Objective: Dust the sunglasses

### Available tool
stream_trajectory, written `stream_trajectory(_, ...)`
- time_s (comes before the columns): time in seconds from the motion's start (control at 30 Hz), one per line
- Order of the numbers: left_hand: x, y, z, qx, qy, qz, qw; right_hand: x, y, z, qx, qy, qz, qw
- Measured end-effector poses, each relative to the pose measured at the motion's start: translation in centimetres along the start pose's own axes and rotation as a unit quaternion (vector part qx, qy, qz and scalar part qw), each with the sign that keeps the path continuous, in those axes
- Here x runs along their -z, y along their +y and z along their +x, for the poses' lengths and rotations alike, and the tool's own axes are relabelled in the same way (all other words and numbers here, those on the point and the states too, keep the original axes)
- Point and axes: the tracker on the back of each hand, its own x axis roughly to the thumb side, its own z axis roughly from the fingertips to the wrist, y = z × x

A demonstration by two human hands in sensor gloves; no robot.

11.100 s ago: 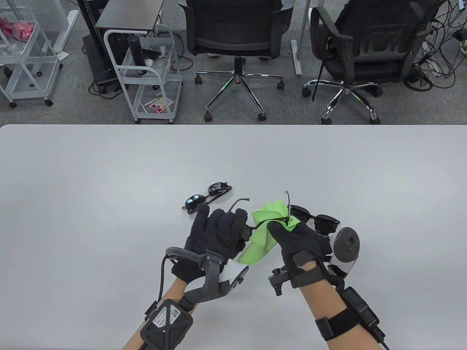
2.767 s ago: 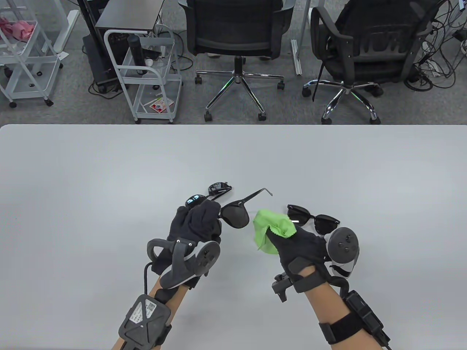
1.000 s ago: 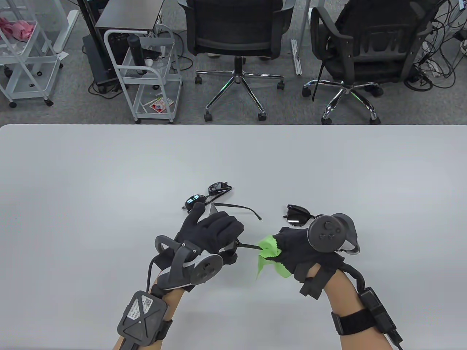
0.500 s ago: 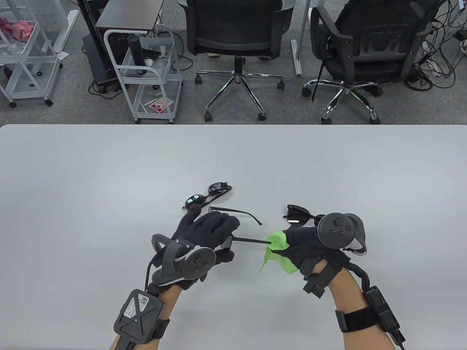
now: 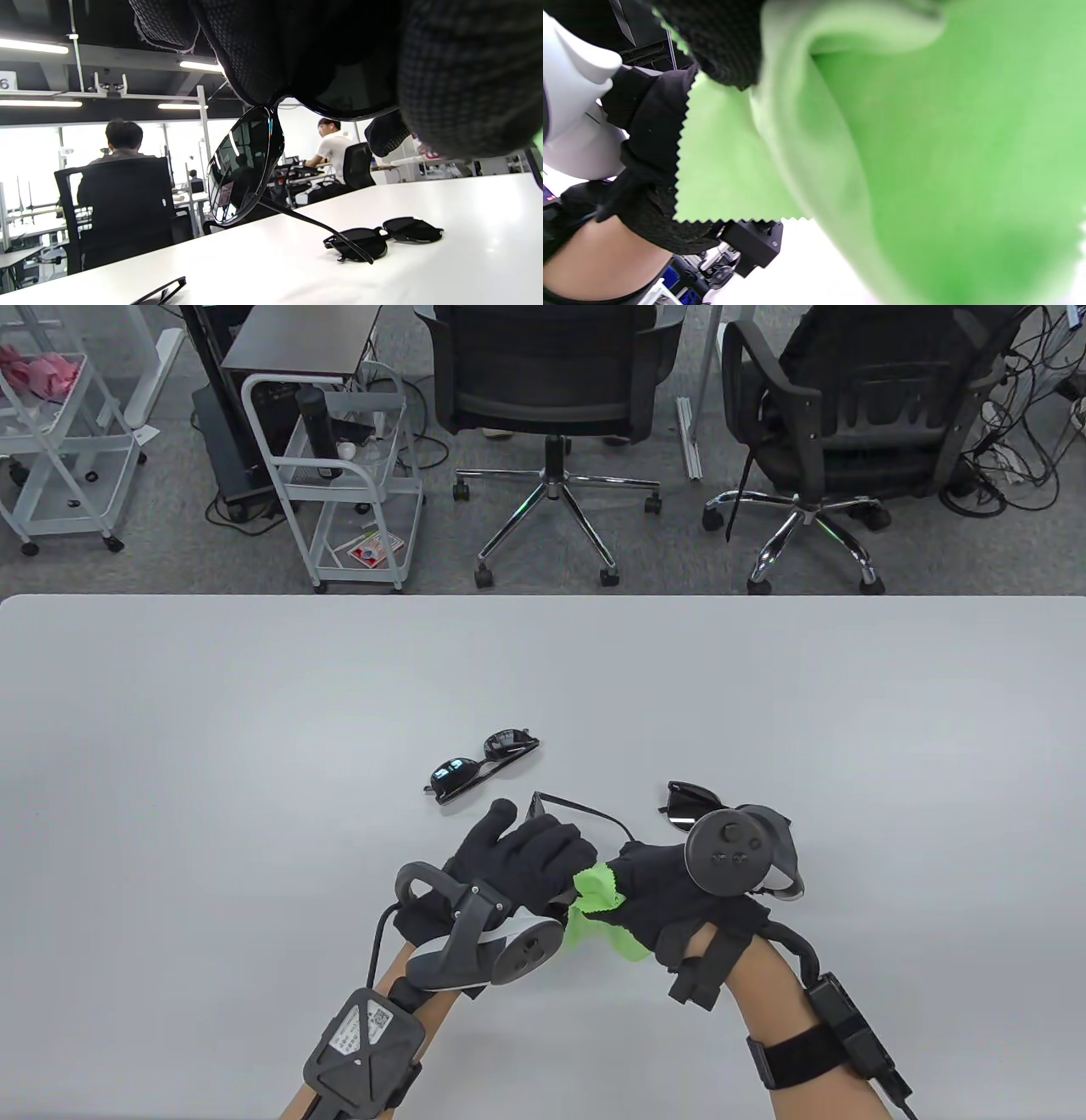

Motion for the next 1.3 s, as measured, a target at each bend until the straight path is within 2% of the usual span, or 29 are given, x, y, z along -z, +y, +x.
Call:
stream_trajectory(0.33,-0.7,0.6,-3.8,-0.040,0.066,0.014,0.997,-1.6,-2.3,-2.2,-0.002,0.030,-0.019,0.999)
stream_trajectory(0.5,-1.0,0.3,-4.9,-0.082,0.086,-0.006,0.993,-2.2,-2.7,-2.9,0.031,0.036,-0.046,0.998)
stream_trajectory(0.67,-1.0,0.1,-5.2,-0.143,0.096,-0.029,0.985,-2.9,-3.1,-2.2,-0.016,0.042,-0.111,0.993)
stream_trajectory(0.77,-0.9,-0.5,-5.4,-0.186,0.120,-0.060,0.973,-3.5,-3.7,-0.9,-0.041,0.023,-0.203,0.978)
stream_trajectory(0.8,-0.8,-0.8,-5.5,-0.214,0.134,-0.077,0.964,-3.7,-3.8,-0.2,-0.057,0.011,-0.237,0.970)
stream_trajectory(0.87,-0.8,-1.4,-5.7,-0.255,0.177,-0.098,0.946,-3.9,-3.8,1.0,-0.086,-0.012,-0.268,0.960)
stream_trajectory(0.93,-1.0,-2.0,-6.2,-0.306,0.211,-0.113,0.922,-3.7,-3.2,2.1,-0.124,-0.029,-0.268,0.955)
stream_trajectory(1.03,-1.5,-3.3,-6.9,-0.398,0.259,-0.137,0.869,-2.9,-1.8,2.8,-0.172,-0.045,-0.241,0.954)
stream_trajectory(1.13,-2.0,-4.3,-7.3,-0.458,0.288,-0.153,0.827,-1.9,0.0,3.1,-0.221,-0.049,-0.208,0.952)
stream_trajectory(1.27,-2.3,-5.0,-7.3,-0.519,0.301,-0.164,0.783,-1.0,2.2,3.4,-0.305,-0.052,-0.171,0.935)
stream_trajectory(1.3,-2.4,-5.1,-7.3,-0.525,0.302,-0.165,0.778,-0.9,2.6,3.4,-0.315,-0.051,-0.162,0.934)
